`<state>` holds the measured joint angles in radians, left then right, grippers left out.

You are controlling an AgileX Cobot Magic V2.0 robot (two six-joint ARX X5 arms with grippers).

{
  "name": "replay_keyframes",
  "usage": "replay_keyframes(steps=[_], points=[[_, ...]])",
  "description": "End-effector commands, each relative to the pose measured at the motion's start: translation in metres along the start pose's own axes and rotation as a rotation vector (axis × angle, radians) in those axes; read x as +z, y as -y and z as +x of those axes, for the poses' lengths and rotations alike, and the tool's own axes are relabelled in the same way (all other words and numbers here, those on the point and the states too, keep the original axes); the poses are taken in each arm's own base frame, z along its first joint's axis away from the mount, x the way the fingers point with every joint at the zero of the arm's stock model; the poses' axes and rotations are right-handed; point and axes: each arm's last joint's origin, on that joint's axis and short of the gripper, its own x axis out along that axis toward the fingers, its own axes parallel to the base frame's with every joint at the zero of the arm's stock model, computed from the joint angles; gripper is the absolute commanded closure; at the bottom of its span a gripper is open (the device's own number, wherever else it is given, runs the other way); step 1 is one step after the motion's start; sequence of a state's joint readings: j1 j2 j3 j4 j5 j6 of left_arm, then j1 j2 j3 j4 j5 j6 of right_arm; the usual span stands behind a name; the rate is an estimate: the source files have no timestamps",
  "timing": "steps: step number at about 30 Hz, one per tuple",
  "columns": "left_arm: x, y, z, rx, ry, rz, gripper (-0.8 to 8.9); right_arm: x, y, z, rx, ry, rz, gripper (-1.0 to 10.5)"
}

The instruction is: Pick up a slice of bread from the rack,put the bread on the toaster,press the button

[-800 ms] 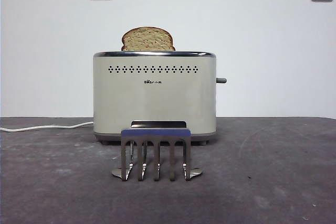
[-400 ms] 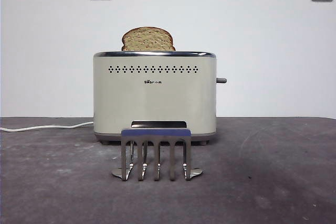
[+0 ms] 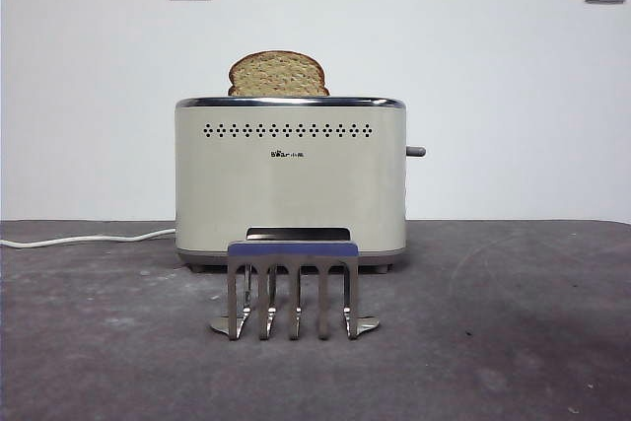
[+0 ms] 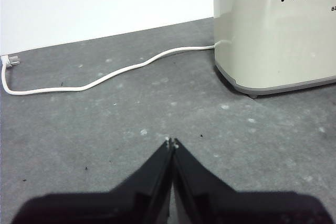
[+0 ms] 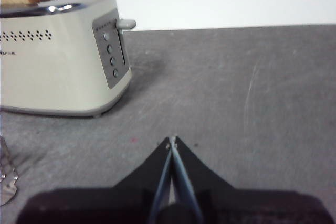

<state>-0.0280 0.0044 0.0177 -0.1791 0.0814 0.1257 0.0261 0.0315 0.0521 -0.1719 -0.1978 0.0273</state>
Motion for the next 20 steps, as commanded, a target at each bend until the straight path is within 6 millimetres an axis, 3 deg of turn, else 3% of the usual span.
replay_keyframes(steps=[1,20], points=[[-0.0045,0.0000,0.0013,0.005,-0.011,-0.009,8.17,-0.0074,0.0003,0.0003,-0.004,-0.024,0.037,9.5],[-0.0044,0.0001,0.0013,0.004,-0.011,-0.009,8.17,-0.0119,0.0008,0.0001,-0.021,-0.067,0.073,9.5]])
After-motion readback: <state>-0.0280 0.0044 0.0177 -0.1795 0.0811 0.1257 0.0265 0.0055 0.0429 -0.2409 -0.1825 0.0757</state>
